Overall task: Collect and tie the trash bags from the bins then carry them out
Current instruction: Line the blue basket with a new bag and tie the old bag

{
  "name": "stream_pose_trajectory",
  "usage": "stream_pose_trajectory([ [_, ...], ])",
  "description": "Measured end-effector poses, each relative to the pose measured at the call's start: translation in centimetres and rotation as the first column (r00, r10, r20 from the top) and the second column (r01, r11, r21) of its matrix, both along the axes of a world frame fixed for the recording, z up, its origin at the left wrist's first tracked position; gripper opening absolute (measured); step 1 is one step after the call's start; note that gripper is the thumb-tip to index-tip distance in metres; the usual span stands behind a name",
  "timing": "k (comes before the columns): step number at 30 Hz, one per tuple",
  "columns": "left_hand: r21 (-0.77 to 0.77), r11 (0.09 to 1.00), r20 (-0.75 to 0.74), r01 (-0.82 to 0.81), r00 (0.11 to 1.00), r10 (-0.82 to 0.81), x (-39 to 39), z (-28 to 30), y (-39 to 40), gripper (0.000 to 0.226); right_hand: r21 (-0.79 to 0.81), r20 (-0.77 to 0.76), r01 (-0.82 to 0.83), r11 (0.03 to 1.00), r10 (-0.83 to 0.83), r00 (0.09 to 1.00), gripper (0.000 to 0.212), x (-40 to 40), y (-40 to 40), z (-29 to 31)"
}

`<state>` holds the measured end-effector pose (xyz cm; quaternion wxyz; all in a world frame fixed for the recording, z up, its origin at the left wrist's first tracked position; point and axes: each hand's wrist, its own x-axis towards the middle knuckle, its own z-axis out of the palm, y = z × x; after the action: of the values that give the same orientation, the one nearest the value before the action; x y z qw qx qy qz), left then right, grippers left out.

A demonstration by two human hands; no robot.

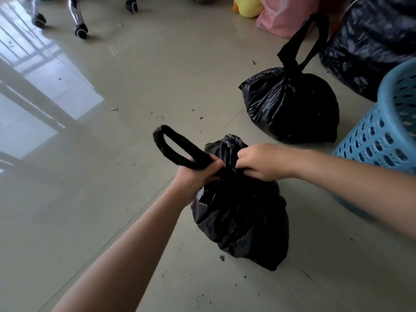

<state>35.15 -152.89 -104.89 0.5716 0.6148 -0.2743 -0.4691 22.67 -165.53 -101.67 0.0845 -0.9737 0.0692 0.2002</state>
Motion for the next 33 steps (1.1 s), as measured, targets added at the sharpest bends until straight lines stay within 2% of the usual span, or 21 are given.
stream_pose_trajectory([
  [2, -0.064, 0.991, -0.290, -0.114, 0.953, 0.091, 0.7, 0.7, 0.0, 0.051, -0.086, 0.090, -0.069, 0.994, 0.077, 0.993, 0.022, -0.5, 0.8, 0.0],
  [4, -0.120, 0.941, -0.604, -0.316, 0.775, 0.184, 2.2, 1.2, 0.1, 0.071, -0.127, 0.208, -0.130, 0.983, 0.155, 0.966, 0.013, -1.1, 1.2, 0.1],
  [5, -0.110, 0.924, -0.667, -0.367, 0.716, 0.205, 2.8, 1.3, 0.0, 0.075, -0.154, 0.260, -0.152, 0.976, 0.188, 0.947, 0.006, -1.5, 1.2, 0.2],
  [6, -0.078, 0.922, -0.665, -0.379, 0.709, 0.235, 3.1, 1.3, 0.0, 0.077, -0.145, 0.331, -0.137, 0.980, 0.178, 0.927, 0.010, -1.9, 1.2, 0.3],
  [8, 0.035, 0.917, -0.567, -0.397, 0.748, 0.345, 2.9, 0.6, -0.1, 0.076, -0.150, 0.375, -0.104, 0.983, 0.154, 0.914, 0.022, -2.5, 1.4, 0.0],
  [11, 0.193, 0.873, -0.300, -0.448, 0.820, 0.487, 2.6, -0.8, 0.0, 0.062, -0.120, 0.301, -0.106, 0.987, 0.138, 0.944, 0.020, -3.0, 2.4, -1.5],
  [14, 0.261, 0.894, 0.007, -0.365, 0.926, 0.377, 2.8, -2.4, 0.7, 0.054, -0.089, 0.310, -0.124, 0.988, 0.146, 0.939, 0.029, -3.9, 3.3, -2.8],
  [16, 0.306, 0.893, 0.149, -0.330, 0.943, 0.297, 2.9, -3.3, 1.2, 0.053, -0.052, 0.315, -0.133, 0.990, 0.142, 0.938, 0.031, -4.4, 3.5, -3.6],
  [23, 0.393, 0.862, 0.335, -0.321, 0.923, 0.191, 3.4, -3.6, 1.7, 0.052, -0.093, 0.325, -0.117, 0.989, 0.141, 0.935, 0.029, -4.2, 3.8, -4.5],
  [25, 0.407, 0.861, 0.361, -0.304, 0.920, 0.154, 3.5, -3.2, 1.6, 0.052, -0.075, 0.329, -0.110, 0.991, 0.129, 0.935, 0.023, -4.1, 3.8, -4.4],
  [27, 0.436, 0.863, 0.442, -0.256, 0.896, 0.043, 3.4, -2.7, 1.5, 0.052, -0.035, 0.276, -0.078, 0.996, 0.085, 0.957, 0.004, -3.5, 3.4, -4.3],
  [30, 0.488, 0.862, 0.501, -0.139, 0.853, -0.147, 3.1, -1.5, 1.1, 0.049, -0.108, 0.069, -0.005, 0.994, 0.012, 0.998, 0.025, -2.8, 1.6, -3.8],
  [33, 0.462, 0.885, 0.428, -0.051, 0.887, -0.173, 3.4, 0.4, 0.4, 0.038, -0.135, -0.011, 0.045, 0.990, -0.047, 0.999, 0.029, -3.0, 0.0, -2.9],
])
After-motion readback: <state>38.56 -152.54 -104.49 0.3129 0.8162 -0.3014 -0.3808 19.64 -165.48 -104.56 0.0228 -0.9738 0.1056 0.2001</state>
